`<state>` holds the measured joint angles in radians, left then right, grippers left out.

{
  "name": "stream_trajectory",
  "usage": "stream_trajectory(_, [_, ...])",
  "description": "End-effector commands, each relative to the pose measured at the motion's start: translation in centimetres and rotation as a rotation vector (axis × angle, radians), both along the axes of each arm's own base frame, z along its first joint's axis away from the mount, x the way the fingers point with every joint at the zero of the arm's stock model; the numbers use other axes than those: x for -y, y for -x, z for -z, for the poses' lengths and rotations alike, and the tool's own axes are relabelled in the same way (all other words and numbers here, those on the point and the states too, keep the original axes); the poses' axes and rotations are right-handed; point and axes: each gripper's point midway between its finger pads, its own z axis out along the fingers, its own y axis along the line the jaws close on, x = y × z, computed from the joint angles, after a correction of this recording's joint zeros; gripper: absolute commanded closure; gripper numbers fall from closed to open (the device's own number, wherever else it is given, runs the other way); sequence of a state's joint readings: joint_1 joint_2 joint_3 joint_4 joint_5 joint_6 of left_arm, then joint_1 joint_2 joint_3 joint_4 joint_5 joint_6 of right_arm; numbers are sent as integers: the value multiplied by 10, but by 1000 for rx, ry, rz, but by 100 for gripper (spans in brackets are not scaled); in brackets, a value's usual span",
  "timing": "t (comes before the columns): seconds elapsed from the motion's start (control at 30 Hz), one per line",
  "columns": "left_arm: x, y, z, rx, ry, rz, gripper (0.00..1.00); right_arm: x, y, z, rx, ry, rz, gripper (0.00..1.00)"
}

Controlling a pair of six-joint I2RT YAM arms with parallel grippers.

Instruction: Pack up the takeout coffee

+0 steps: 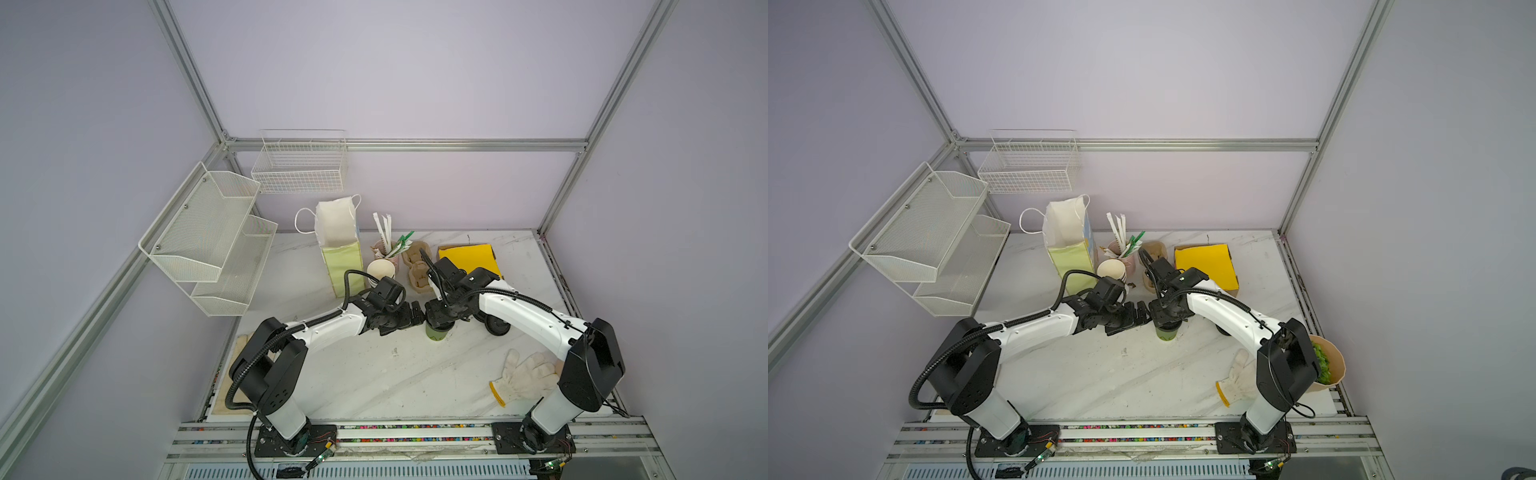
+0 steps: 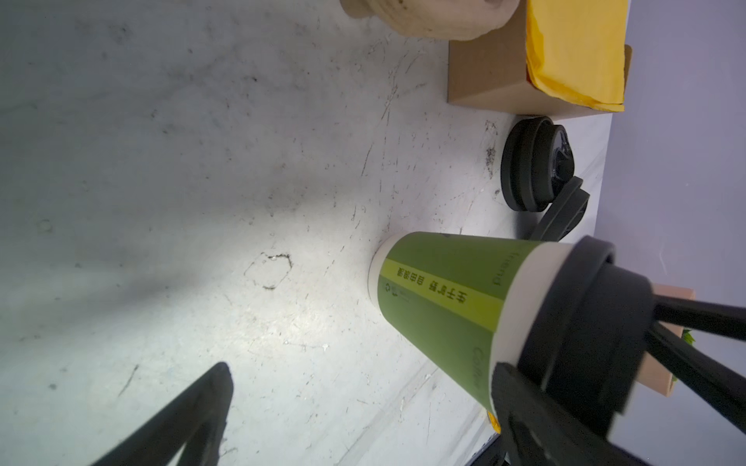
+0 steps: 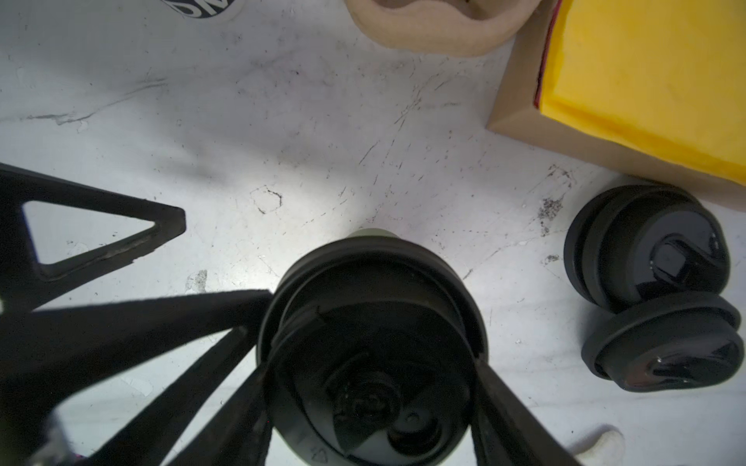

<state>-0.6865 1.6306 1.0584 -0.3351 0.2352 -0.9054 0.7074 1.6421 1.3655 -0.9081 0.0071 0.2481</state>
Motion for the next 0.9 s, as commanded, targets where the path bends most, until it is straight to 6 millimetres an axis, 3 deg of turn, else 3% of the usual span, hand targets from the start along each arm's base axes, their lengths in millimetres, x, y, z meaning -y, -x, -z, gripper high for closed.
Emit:
stream_trajectory(0.0, [16, -5, -58, 137, 120, 50, 0, 18, 44, 35, -213, 102, -34, 37])
stream_trajectory(0.13, [-7, 0, -66, 190, 75, -4, 0, 19, 50, 32, -221, 86, -41, 37])
stream_trajectory(0.23, [-13, 3, -64, 199, 67, -12, 0, 15, 54, 27, -230, 56, -52, 37])
stream_trajectory(0.57, [-8, 6, -50, 150, 53, 22, 0, 14, 52, 8, -193, 28, -53, 37])
stream_trajectory(0.87, [-6, 18, -43, 128, 96, 47, 0, 5, 64, 4, -200, -9, -100, 37])
